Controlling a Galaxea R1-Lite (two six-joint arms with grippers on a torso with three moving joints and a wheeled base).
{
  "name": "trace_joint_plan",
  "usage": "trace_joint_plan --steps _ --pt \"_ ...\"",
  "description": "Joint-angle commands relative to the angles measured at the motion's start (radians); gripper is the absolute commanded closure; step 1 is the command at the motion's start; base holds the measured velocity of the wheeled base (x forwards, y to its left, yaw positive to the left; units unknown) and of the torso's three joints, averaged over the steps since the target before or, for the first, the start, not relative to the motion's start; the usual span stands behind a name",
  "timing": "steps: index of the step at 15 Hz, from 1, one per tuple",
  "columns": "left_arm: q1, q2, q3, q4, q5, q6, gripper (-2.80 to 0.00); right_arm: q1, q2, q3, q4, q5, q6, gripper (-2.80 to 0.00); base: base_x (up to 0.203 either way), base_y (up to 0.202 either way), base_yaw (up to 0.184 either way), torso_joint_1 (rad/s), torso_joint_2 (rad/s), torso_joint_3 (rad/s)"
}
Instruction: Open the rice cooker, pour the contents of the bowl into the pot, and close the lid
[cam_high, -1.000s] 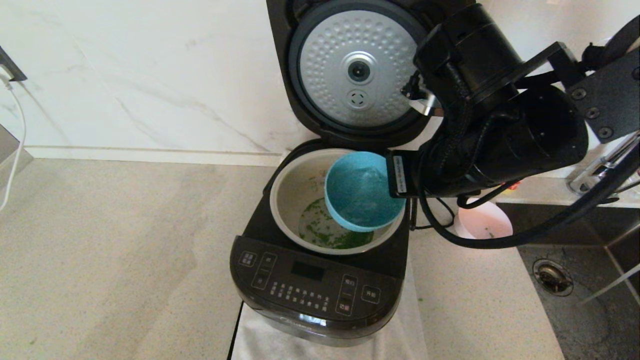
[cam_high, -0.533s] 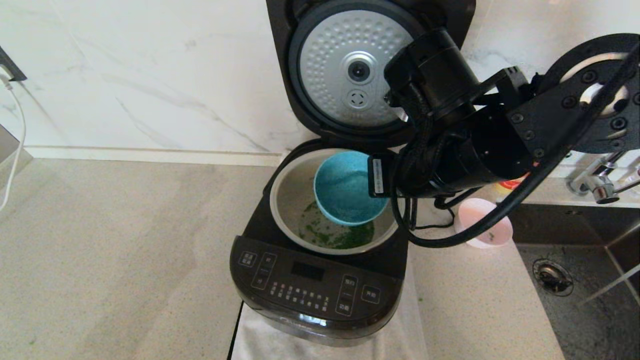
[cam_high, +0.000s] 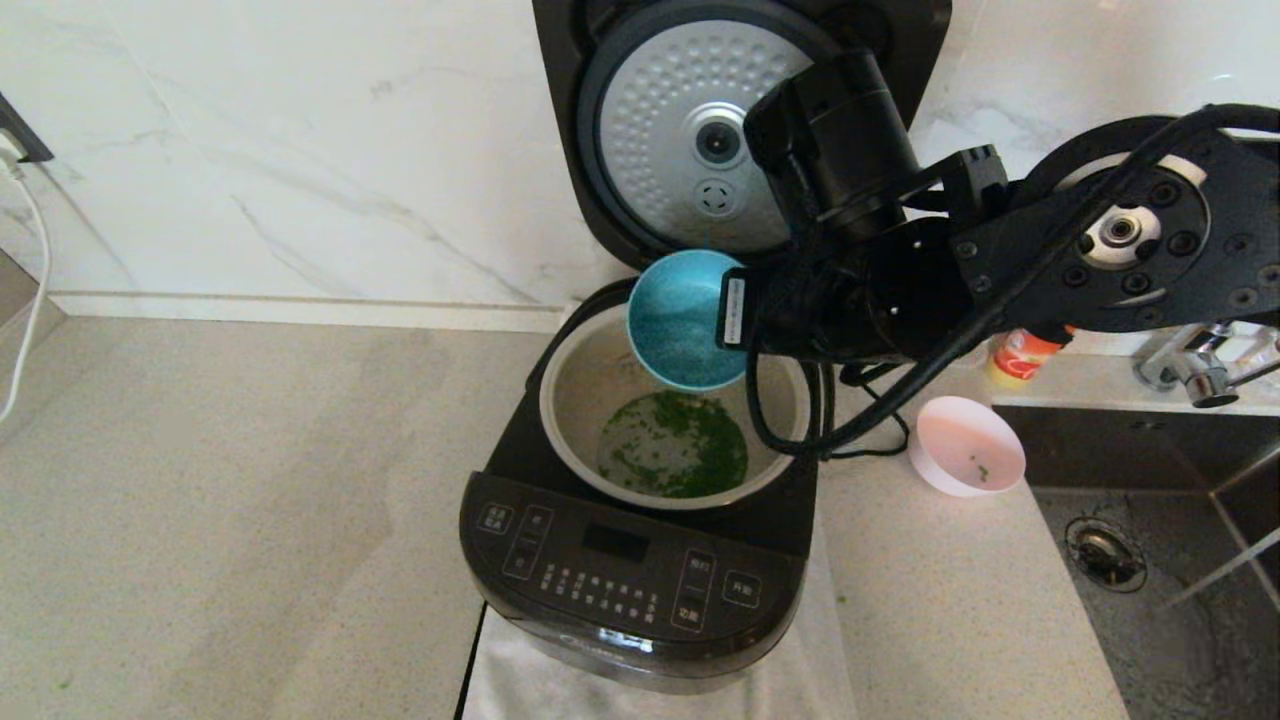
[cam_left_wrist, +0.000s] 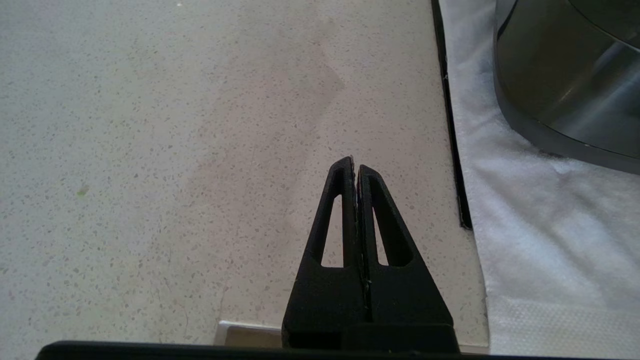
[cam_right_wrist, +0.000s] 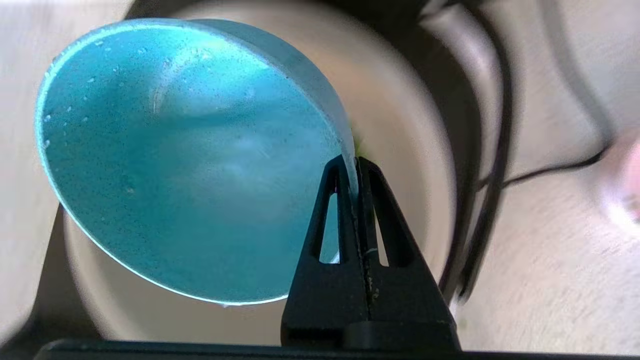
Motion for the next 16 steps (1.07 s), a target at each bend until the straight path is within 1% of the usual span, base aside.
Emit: trace_joint_plan --steps 1,6,9,11,14,16 --pt "0.0 0.001 0.0 0.0 0.0 0.0 0.0 0.005 0.009 0.0 -0.036 -0.072 0.001 0.0 0.0 0.0 0.0 0.0 0.0 0.0" --pt "0.0 0.001 0.0 0.0 0.0 0.0 0.0 0.064 0.023 0.004 -0.054 -0.18 0.004 0.0 0.0 0.0 0.0 0.0 0.0 0.0" --pt "0.0 0.001 -0.001 0.0 0.0 0.0 0.0 0.092 0.046 0.021 -0.122 -0.256 -0.001 0.0 0.0 0.0 0.0 0.0 0.0 0.0" --pt "0.0 0.001 0.0 0.0 0.0 0.0 0.0 0.104 0.055 0.036 -0.136 -0.294 -0.001 0.0 0.0 0.0 0.0 0.0 0.0 0.0" --pt "0.0 0.001 0.0 0.0 0.0 0.0 0.0 0.108 0.055 0.088 -0.222 -0.342 -0.008 0.0 0.0 0.0 0.0 0.0 0.0 0.0" --pt "0.0 0.001 -0.001 0.0 0.0 0.0 0.0 0.111 0.054 0.13 -0.294 -0.366 -0.03 0.0 0.0 0.0 0.0 0.0 0.0 0.0"
